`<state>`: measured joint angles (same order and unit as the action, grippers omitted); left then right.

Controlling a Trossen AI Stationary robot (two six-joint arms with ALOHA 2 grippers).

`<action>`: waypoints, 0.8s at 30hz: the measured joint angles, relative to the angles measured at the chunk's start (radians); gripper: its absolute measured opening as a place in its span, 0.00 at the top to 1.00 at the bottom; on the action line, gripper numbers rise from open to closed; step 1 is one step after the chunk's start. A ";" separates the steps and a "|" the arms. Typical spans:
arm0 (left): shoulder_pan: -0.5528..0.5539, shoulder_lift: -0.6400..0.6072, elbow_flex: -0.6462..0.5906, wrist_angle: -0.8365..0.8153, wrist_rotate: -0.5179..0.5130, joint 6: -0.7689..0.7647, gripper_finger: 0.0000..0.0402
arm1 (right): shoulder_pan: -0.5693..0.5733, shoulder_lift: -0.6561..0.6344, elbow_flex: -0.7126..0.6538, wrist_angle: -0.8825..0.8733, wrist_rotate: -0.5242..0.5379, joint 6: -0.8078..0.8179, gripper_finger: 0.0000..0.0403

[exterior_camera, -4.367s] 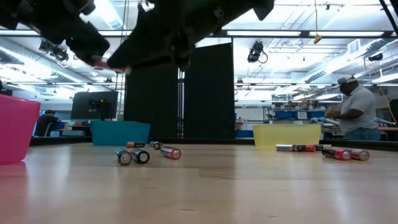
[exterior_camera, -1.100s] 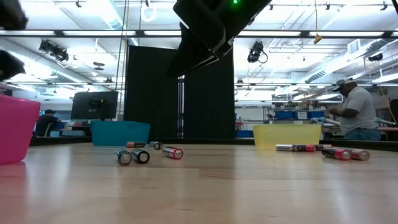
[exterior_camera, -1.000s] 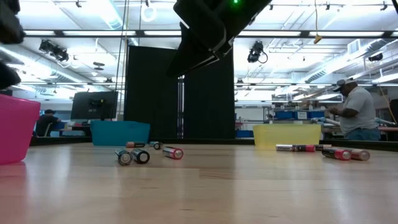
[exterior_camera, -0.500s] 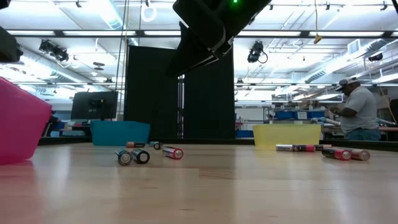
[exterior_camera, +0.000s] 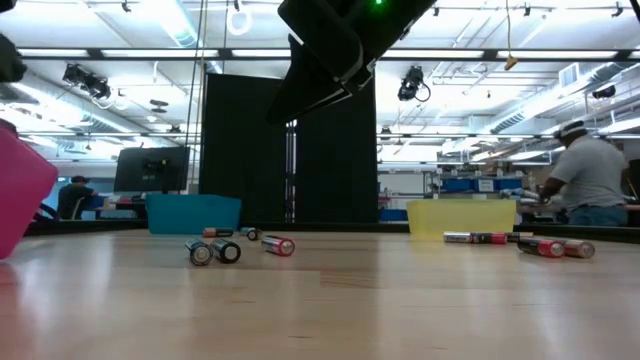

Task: Sort batteries
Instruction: Put the red battery into the yellow bin

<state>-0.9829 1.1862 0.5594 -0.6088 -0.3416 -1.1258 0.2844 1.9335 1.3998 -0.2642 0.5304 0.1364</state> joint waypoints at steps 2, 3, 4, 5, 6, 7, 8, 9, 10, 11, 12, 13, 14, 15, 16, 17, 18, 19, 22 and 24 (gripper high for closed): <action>0.000 0.000 0.011 -0.023 -0.009 0.000 0.75 | 0.000 0.000 0.000 0.000 0.000 0.000 0.58; 0.000 0.000 0.013 -0.033 -0.012 0.002 0.75 | 0.000 0.000 0.000 0.000 0.000 0.000 0.58; 0.000 0.000 0.015 -0.041 -0.015 0.010 0.75 | 0.000 0.000 0.000 0.000 0.000 0.000 0.58; 0.000 0.000 0.018 -0.043 -0.016 0.017 0.75 | 0.000 0.000 0.000 0.000 0.000 0.000 0.58; 0.000 0.000 0.020 -0.039 -0.019 0.020 0.75 | 0.000 0.000 0.000 0.000 0.000 0.000 0.58; 0.000 0.000 0.021 -0.038 -0.022 0.024 0.75 | 0.000 0.000 0.000 0.000 0.000 0.000 0.58; 0.000 0.000 0.021 -0.041 -0.023 0.027 0.75 | 0.000 0.000 0.000 0.000 0.000 0.000 0.58; 0.000 0.000 0.021 -0.042 -0.023 0.029 0.75 | 0.000 0.000 0.000 0.000 0.000 0.000 0.58; 0.000 0.000 0.021 -0.041 -0.023 0.032 0.75 | 0.000 0.000 0.000 0.000 0.000 0.000 0.58; 0.000 0.000 0.021 -0.039 -0.024 0.037 0.75 | 0.000 0.000 0.000 0.000 0.000 0.000 0.58; 0.001 0.000 0.021 -0.040 -0.024 0.045 0.75 | 0.000 0.000 0.000 0.000 0.000 -0.001 0.58; 0.001 0.000 0.025 -0.044 -0.025 0.052 0.75 | 0.000 0.000 0.000 0.000 0.000 -0.001 0.58; 0.001 0.000 0.032 -0.045 -0.031 0.065 0.75 | 0.000 0.000 0.000 0.000 0.000 -0.003 0.58; 0.001 0.000 0.043 -0.044 -0.039 0.075 0.75 | 0.000 0.000 0.000 0.000 0.000 -0.007 0.58; 0.001 0.000 0.055 -0.040 -0.052 0.085 0.75 | 0.000 0.000 0.000 -0.001 0.000 -0.012 0.58; 0.001 0.000 0.068 -0.039 -0.060 0.102 0.75 | 0.002 0.000 0.000 -0.005 -0.001 -0.021 0.59; 0.003 -0.001 0.081 -0.040 -0.064 0.114 0.75 | 0.005 0.000 0.000 -0.010 0.000 -0.032 0.60; 0.008 -0.001 0.094 -0.039 -0.076 0.130 0.76 | 0.008 -0.001 0.000 -0.019 0.000 -0.038 0.62; 0.041 -0.001 0.120 -0.036 -0.116 0.157 0.80 | 0.018 -0.004 0.000 -0.052 0.000 -0.042 0.73; 0.071 -0.001 0.121 -0.017 -0.133 0.189 0.85 | 0.025 -0.005 0.000 -0.072 -0.001 -0.046 0.84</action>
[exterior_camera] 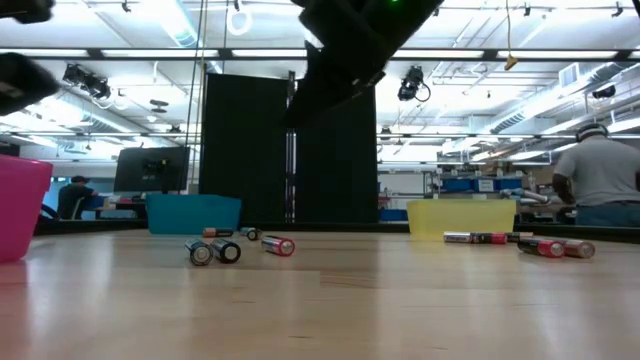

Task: Sort batteries
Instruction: Put the red battery into the yellow bin

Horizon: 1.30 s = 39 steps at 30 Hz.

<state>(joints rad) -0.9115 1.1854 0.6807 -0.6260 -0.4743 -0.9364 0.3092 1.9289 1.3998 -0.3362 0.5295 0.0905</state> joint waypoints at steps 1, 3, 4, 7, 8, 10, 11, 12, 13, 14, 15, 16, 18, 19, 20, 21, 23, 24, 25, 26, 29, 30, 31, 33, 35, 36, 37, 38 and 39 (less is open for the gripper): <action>0.016 0.000 -0.003 0.021 -0.006 0.029 0.89 | 0.003 0.000 0.000 -0.007 -0.002 -0.002 0.90; 0.049 0.000 -0.020 0.087 -0.013 0.102 0.96 | 0.006 -0.001 -0.003 -0.021 -0.003 -0.004 0.97; 0.064 0.000 -0.030 0.124 -0.015 0.139 0.98 | 0.006 -0.001 -0.010 -0.019 -0.002 -0.002 0.97; 0.121 0.000 -0.069 0.286 -0.006 0.267 0.98 | 0.005 -0.003 -0.044 -0.007 -0.002 0.016 0.96; 0.142 0.000 -0.086 0.351 0.006 0.314 0.98 | 0.002 -0.005 -0.062 0.009 -0.002 0.017 0.97; 0.184 0.000 -0.118 0.471 0.040 0.405 0.99 | -0.005 -0.008 -0.101 0.061 -0.002 0.025 0.98; 0.206 0.000 -0.131 0.523 0.055 0.447 0.99 | -0.008 -0.012 -0.126 0.087 -0.002 0.031 0.98; 0.229 0.000 -0.144 0.576 0.072 0.484 0.99 | -0.012 -0.015 -0.150 0.110 -0.003 0.040 0.98; 0.254 0.000 -0.158 0.628 0.087 0.526 0.99 | -0.016 -0.020 -0.174 0.143 -0.004 0.047 0.98; 0.281 0.000 -0.174 0.678 0.106 0.563 0.99 | -0.018 -0.028 -0.202 0.183 -0.005 0.055 0.98; 0.308 0.000 -0.192 0.730 0.127 0.599 0.99 | -0.020 -0.041 -0.234 0.218 -0.006 0.063 0.98; 0.336 0.000 -0.208 0.786 0.156 0.633 0.99 | -0.023 -0.056 -0.268 0.256 -0.006 0.070 0.99; 0.393 0.000 -0.244 0.916 0.212 0.692 0.99 | -0.025 -0.091 -0.340 0.352 -0.017 0.079 0.99; 0.422 0.000 -0.261 0.978 0.243 0.719 0.99 | -0.026 -0.109 -0.380 0.398 -0.022 0.086 0.99; 0.451 0.000 -0.277 1.032 0.271 0.741 0.99 | -0.028 -0.129 -0.422 0.448 -0.025 0.091 0.99; 0.479 0.000 -0.292 1.081 0.299 0.761 0.99 | -0.029 -0.151 -0.465 0.502 -0.026 0.095 0.99; 0.531 0.000 -0.318 1.172 0.347 0.802 0.99 | -0.029 -0.198 -0.552 0.608 -0.028 0.103 0.99; 0.555 0.000 -0.327 1.209 0.366 0.819 0.99 | -0.029 -0.219 -0.597 0.665 -0.028 0.108 0.99; 0.576 -0.001 -0.333 1.231 0.381 0.833 0.99 | -0.029 -0.241 -0.639 0.719 -0.027 0.111 0.99; 0.597 -0.001 -0.337 1.242 0.393 0.849 0.99 | -0.029 -0.263 -0.684 0.767 -0.027 0.116 0.99; 0.653 -0.001 -0.339 1.251 0.399 0.884 0.99 | -0.029 -0.322 -0.800 0.868 -0.027 0.128 0.98; 0.669 -0.001 -0.339 1.253 0.399 0.896 0.99 | -0.029 -0.338 -0.834 0.891 -0.027 0.137 0.98; 0.686 -0.001 -0.339 1.258 0.399 0.909 0.99 | -0.030 -0.354 -0.864 0.904 -0.027 0.150 0.98; 0.720 0.000 -0.339 1.267 0.400 0.931 0.99 | -0.035 -0.377 -0.909 0.924 -0.027 0.174 0.97; 0.764 0.000 -0.339 1.290 0.432 0.937 0.99 | -0.048 -0.395 -0.933 0.933 -0.027 0.197 0.95; 0.790 0.000 -0.339 1.306 0.467 0.937 0.99 | -0.058 -0.403 -0.937 0.936 -0.026 0.201 0.94; 0.814 0.007 -0.339 1.329 0.503 0.937 0.99 | -0.070 -0.413 -0.939 0.934 -0.027 0.201 0.94; 0.837 0.019 -0.339 1.365 0.533 0.938 0.99 | -0.083 -0.424 -0.939 0.926 -0.026 0.196 0.93; 0.858 0.031 -0.339 1.391 0.559 0.938 0.99 | -0.098 -0.435 -0.936 0.915 -0.026 0.190 0.92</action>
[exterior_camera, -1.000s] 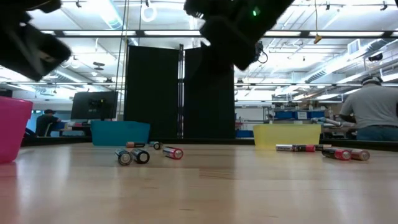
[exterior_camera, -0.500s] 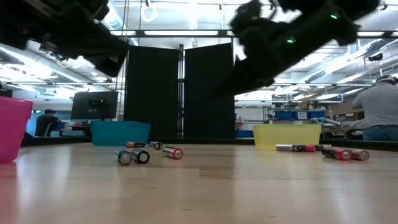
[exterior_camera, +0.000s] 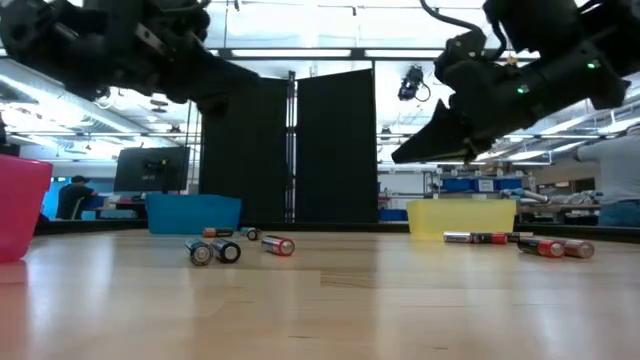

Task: Sort batteries
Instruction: Put the red battery into the yellow bin

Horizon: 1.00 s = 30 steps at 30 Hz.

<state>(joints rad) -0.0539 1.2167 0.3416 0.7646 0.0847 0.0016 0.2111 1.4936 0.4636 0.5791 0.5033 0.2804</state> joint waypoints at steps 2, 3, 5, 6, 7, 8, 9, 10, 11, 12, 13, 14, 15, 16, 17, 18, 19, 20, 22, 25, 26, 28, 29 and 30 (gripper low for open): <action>0.042 0.034 0.000 0.062 0.054 0.002 0.99 | -0.033 -0.025 0.007 -0.024 0.000 -0.018 0.92; 0.065 0.058 0.000 0.093 0.079 0.003 0.99 | -0.053 -0.041 0.007 -0.034 -0.001 -0.019 0.92; 0.109 0.103 0.000 0.119 0.116 -0.001 0.99 | -0.101 -0.078 0.007 -0.061 -0.020 -0.014 0.92; 0.129 0.130 0.000 0.144 0.132 -0.003 0.99 | -0.125 -0.096 0.008 -0.088 -0.042 -0.007 0.92; 0.147 0.157 0.000 0.172 0.151 -0.004 0.99 | -0.148 -0.112 0.007 -0.114 -0.068 0.003 0.92; 0.163 0.181 0.000 0.192 0.171 -0.005 0.99 | -0.171 -0.127 0.007 -0.141 -0.093 0.012 0.93; 0.176 0.205 0.000 0.214 0.189 -0.007 0.99 | -0.191 -0.140 0.007 -0.165 -0.117 0.020 0.93; 0.185 0.233 0.000 0.249 0.204 -0.007 0.99 | -0.206 -0.152 0.007 -0.190 -0.135 0.029 0.94; 0.193 0.256 0.000 0.280 0.220 -0.008 0.99 | -0.219 -0.161 0.007 -0.210 -0.140 0.033 0.94; 0.199 0.277 0.000 0.307 0.232 -0.008 0.99 | -0.228 -0.167 0.007 -0.228 -0.146 0.034 0.94; 0.202 0.298 0.000 0.342 0.245 -0.009 0.99 | -0.233 -0.172 0.007 -0.245 -0.146 0.034 0.94; 0.204 0.318 0.000 0.373 0.251 -0.008 0.99 | -0.236 -0.176 0.007 -0.258 -0.151 0.034 0.94; 0.205 0.335 0.000 0.396 0.258 -0.008 0.99 | -0.239 -0.181 0.007 -0.271 -0.158 0.034 0.94; 0.205 0.350 0.000 0.413 0.261 -0.008 0.99 | -0.240 -0.184 0.007 -0.279 -0.162 0.034 0.93; 0.205 0.365 0.000 0.433 0.261 -0.009 0.99 | -0.241 -0.188 0.007 -0.288 -0.168 0.035 0.93; 0.205 0.378 0.000 0.449 0.261 -0.009 0.99 | -0.241 -0.191 0.007 -0.302 -0.173 0.035 0.92; 0.205 0.389 0.000 0.464 0.261 -0.009 0.99 | -0.241 -0.193 0.007 -0.308 -0.183 0.035 0.91; 0.205 0.399 0.000 0.480 0.261 -0.009 0.99 | -0.241 -0.197 0.007 -0.312 -0.193 0.036 0.90; 0.205 0.413 0.001 0.504 0.261 -0.009 0.99 | -0.241 -0.205 0.007 -0.319 -0.216 0.047 0.88; 0.205 0.415 0.001 0.520 0.249 -0.008 0.99 | -0.240 -0.216 0.007 -0.339 -0.235 0.078 0.84; 0.205 0.415 0.002 0.526 0.246 -0.008 0.99 | -0.240 -0.218 0.007 -0.348 -0.237 0.086 0.83; 0.205 0.415 0.002 0.531 0.241 -0.008 0.99 | -0.236 -0.219 0.007 -0.355 -0.240 0.094 0.79; 0.205 0.415 0.002 0.533 0.240 -0.008 0.99 | -0.233 -0.219 0.007 -0.357 -0.240 0.095 0.78; 0.205 0.415 0.002 0.535 0.235 -0.008 0.99 | -0.228 -0.219 0.007 -0.355 -0.240 0.095 0.76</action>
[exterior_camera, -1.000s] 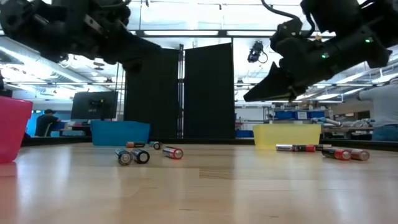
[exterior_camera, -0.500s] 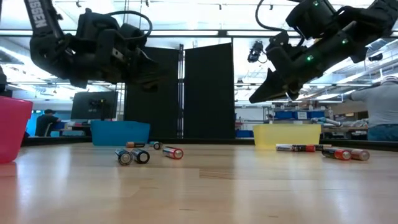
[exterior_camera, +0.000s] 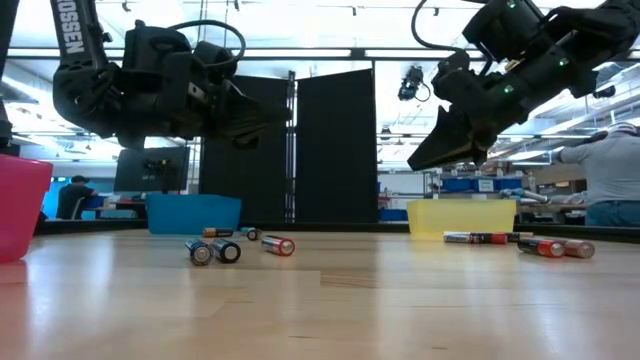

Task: Sort batteries
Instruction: Put the red battery into the yellow bin

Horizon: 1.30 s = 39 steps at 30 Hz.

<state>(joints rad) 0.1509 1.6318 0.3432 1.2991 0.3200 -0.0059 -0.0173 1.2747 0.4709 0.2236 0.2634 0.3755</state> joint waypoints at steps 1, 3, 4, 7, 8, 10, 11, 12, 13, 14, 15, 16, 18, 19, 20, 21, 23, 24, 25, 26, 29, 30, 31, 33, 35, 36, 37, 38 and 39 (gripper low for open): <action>0.001 0.000 0.000 0.000 -0.005 0.000 0.99 | 0.004 0.000 0.000 0.003 0.000 0.000 0.74; 0.003 0.000 0.000 0.008 -0.008 -0.002 0.99 | 0.015 0.000 0.004 0.004 0.000 0.001 0.71; 0.003 0.000 0.000 0.016 -0.008 -0.006 0.99 | 0.022 0.000 0.014 -0.009 0.000 0.007 0.70; 0.002 0.000 0.001 0.014 -0.009 -0.027 0.99 | 0.043 0.000 0.055 -0.048 0.001 0.015 0.67; 0.002 0.000 0.001 0.011 -0.009 -0.028 0.99 | 0.051 0.000 0.071 -0.072 0.003 0.015 0.66; 0.002 0.000 0.001 0.012 -0.009 -0.029 0.99 | 0.066 0.000 0.112 -0.145 0.018 0.015 0.65; 0.002 0.000 0.001 0.011 -0.009 -0.028 0.99 | 0.072 0.000 0.138 -0.195 0.031 0.014 0.65; 0.002 0.000 0.001 0.011 -0.009 -0.028 0.99 | 0.076 0.000 0.167 -0.255 0.048 0.014 0.65; 0.002 0.000 0.001 0.012 -0.009 -0.028 0.99 | 0.078 0.000 0.198 -0.324 0.067 0.014 0.65; 0.002 0.000 0.001 0.012 -0.009 -0.027 0.99 | 0.079 0.000 0.228 -0.394 0.085 0.014 0.65; 0.002 0.000 0.001 0.011 -0.009 -0.027 0.99 | 0.079 0.000 0.259 -0.465 0.101 0.015 0.65; 0.002 0.000 0.001 0.010 -0.009 -0.027 0.99 | 0.073 0.000 0.287 -0.532 0.116 0.017 0.65; 0.002 0.000 0.001 0.008 -0.009 -0.026 0.99 | 0.053 0.000 0.339 -0.655 0.126 0.026 0.65; 0.002 0.000 0.001 0.008 -0.009 -0.026 0.99 | 0.040 0.000 0.362 -0.715 0.126 0.034 0.65; 0.002 0.000 0.001 0.007 -0.009 -0.025 0.99 | 0.026 0.000 0.379 -0.768 0.125 0.039 0.65; 0.002 0.000 0.001 0.007 -0.009 -0.025 0.99 | 0.010 0.000 0.394 -0.815 0.119 0.040 0.65; 0.002 0.000 0.001 0.007 -0.009 -0.017 0.99 | -0.022 0.000 0.409 -0.884 0.084 0.034 0.65; 0.002 0.000 0.001 0.007 -0.009 -0.006 0.99 | -0.040 0.000 0.410 -0.912 0.060 0.024 0.65; 0.002 0.000 0.001 0.007 -0.009 0.001 0.99 | -0.058 0.000 0.409 -0.943 0.033 0.014 0.65; 0.002 0.000 0.001 0.007 -0.009 0.003 0.99 | -0.075 0.001 0.406 -0.964 0.012 0.006 0.65; 0.002 0.000 0.001 0.006 -0.009 0.003 0.99 | -0.117 0.001 0.381 -0.983 -0.026 -0.001 0.65; 0.002 0.000 0.001 0.006 -0.009 0.003 0.99 | -0.125 0.001 0.371 -0.984 -0.042 -0.001 0.65; 0.002 0.000 0.001 0.005 -0.009 0.003 0.99 | -0.131 0.001 0.361 -0.981 -0.059 -0.001 0.65; 0.002 0.000 0.001 0.004 -0.009 0.003 0.99 | -0.137 0.001 0.339 -0.973 -0.077 -0.001 0.65; 0.002 0.000 0.001 0.003 -0.009 0.003 0.99 | -0.138 0.001 0.316 -0.966 -0.078 0.004 0.65; 0.002 0.000 0.001 0.003 -0.009 0.003 0.99 | -0.138 0.001 0.306 -0.960 -0.078 0.009 0.65; 0.002 0.000 0.001 0.003 -0.009 0.003 0.99 | -0.138 0.001 0.295 -0.954 -0.079 0.016 0.65; 0.002 -0.001 0.001 0.003 -0.009 0.003 0.99 | -0.138 0.001 0.283 -0.951 -0.080 0.022 0.65; 0.002 -0.001 0.001 0.003 -0.009 0.003 0.99 | -0.137 0.001 0.272 -0.949 -0.082 0.029 0.65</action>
<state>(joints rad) 0.1528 1.6310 0.3439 1.3022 0.3111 -0.0029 -0.1547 1.2758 0.7429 -0.7254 0.1811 0.4044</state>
